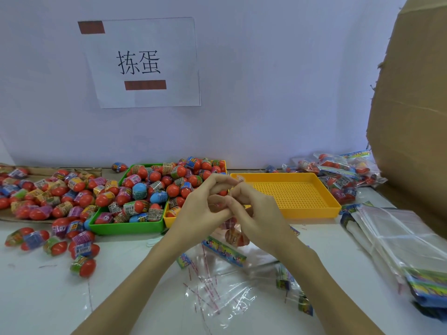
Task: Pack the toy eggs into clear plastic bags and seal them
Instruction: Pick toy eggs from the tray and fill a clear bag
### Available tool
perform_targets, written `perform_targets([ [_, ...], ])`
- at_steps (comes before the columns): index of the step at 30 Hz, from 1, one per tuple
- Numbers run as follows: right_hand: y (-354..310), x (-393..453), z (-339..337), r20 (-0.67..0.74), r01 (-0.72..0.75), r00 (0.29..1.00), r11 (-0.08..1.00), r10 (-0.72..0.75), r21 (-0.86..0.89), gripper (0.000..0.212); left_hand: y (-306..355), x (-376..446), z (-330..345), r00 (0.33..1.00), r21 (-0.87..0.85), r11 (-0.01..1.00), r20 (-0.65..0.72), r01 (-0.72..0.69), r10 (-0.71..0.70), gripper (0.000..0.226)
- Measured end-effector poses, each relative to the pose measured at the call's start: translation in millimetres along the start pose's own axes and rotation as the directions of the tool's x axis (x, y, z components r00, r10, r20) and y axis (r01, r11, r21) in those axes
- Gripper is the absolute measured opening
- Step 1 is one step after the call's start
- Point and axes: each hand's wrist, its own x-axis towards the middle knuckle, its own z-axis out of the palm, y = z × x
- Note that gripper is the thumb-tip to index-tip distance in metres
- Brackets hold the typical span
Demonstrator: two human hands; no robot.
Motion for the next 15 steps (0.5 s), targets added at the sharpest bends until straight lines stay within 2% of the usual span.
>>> perform_targets([
  [3, -0.1, 0.9, -6.9, -0.006, -0.001, 1.0, 1.0, 0.001, 0.012, 0.009, -0.8, -0.4, -0.2, 1.0, 0.021, 1.0, 0.009, -0.004, 0.003, 0.046],
  [8, 1.3, 1.1, -7.8, -0.051, 0.005, 0.999, 0.991, -0.012, -0.13, 0.01, 0.3, 0.0, -2.6, 0.999, 0.051, 0.999, 0.04, 0.008, -0.01, 0.042],
  [12, 3.4, -0.3, -2.9, 0.064, -0.046, 0.997, 0.999, 0.047, -0.019, 0.01, -0.2, 0.9, -5.1, 0.998, 0.028, 0.999, 0.057, 0.031, -0.033, 0.04],
  [15, 3.8, -0.4, -0.6, 0.057, -0.033, 0.998, 0.998, 0.03, 0.062, 0.01, -0.4, 0.4, -4.1, 0.996, -0.003, 0.999, 0.067, 0.051, -0.051, 0.034],
])
